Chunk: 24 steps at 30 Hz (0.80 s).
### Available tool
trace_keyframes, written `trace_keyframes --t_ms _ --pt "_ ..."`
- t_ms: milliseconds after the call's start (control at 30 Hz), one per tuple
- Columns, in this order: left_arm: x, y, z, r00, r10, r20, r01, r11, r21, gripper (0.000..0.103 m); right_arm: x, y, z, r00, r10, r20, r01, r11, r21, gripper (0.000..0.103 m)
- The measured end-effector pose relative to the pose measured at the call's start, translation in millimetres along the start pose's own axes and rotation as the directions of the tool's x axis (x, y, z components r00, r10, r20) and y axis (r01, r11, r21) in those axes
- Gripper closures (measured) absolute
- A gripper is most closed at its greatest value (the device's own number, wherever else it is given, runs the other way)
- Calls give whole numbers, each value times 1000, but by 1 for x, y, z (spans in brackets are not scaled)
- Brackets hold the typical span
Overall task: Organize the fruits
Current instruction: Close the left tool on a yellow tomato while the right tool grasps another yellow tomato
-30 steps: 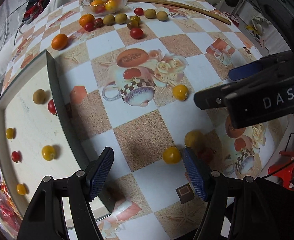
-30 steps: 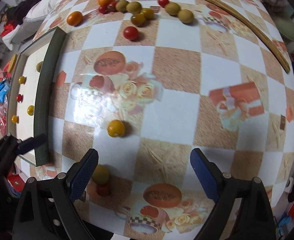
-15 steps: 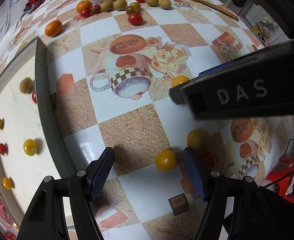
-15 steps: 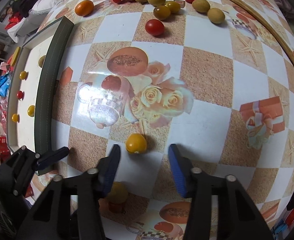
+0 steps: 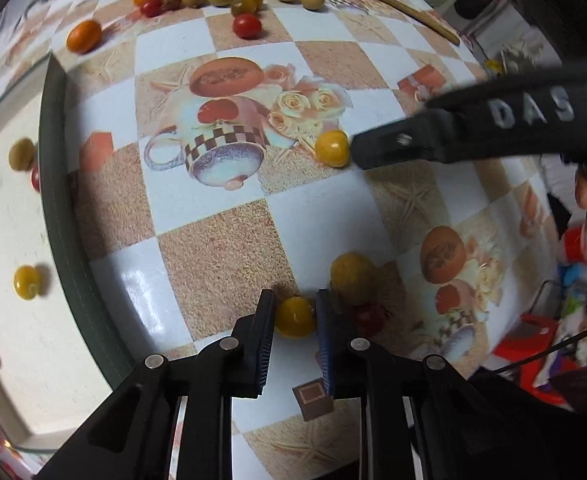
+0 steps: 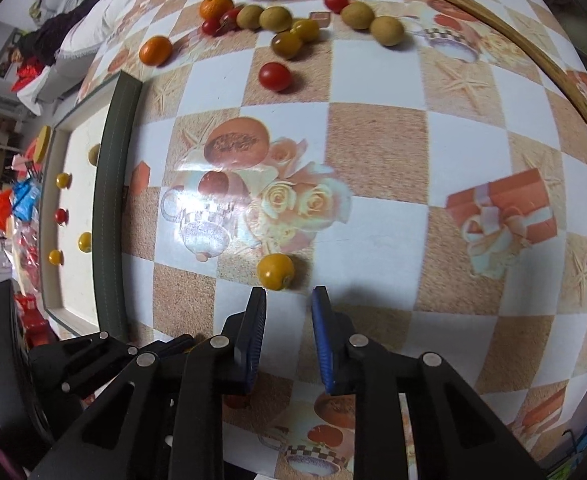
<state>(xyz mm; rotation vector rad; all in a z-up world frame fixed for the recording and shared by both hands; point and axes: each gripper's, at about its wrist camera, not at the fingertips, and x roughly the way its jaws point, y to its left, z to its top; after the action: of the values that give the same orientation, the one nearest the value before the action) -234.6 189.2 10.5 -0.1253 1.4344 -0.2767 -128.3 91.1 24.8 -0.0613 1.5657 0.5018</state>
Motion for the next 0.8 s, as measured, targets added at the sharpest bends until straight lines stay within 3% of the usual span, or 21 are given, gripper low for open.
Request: trace_keyframes --t_ms 100,300,467,733,800 --pt "-11 9 3 999 -27 21 28 999 -41 81 -9 -7 -4 1000 0 6 0 1000 10 77" --pt "-25 22 11 999 -15 52 18 997 -70 81 -8 -2 -6 1000 -1 2 1 1000 5 77" --pt "-37 30 8 998 -6 70 12 997 -81 81 6 3 -2 1000 -15 -2 15 1000 -6 64" --pt "-54 35 2 995 -4 100 14 995 -97 81 21 17 5 998 -58 5 58 997 -41 64" --pt "-59 39 -1 994 -4 105 15 995 -101 81 21 20 7 997 -79 5 79 995 -55 69"
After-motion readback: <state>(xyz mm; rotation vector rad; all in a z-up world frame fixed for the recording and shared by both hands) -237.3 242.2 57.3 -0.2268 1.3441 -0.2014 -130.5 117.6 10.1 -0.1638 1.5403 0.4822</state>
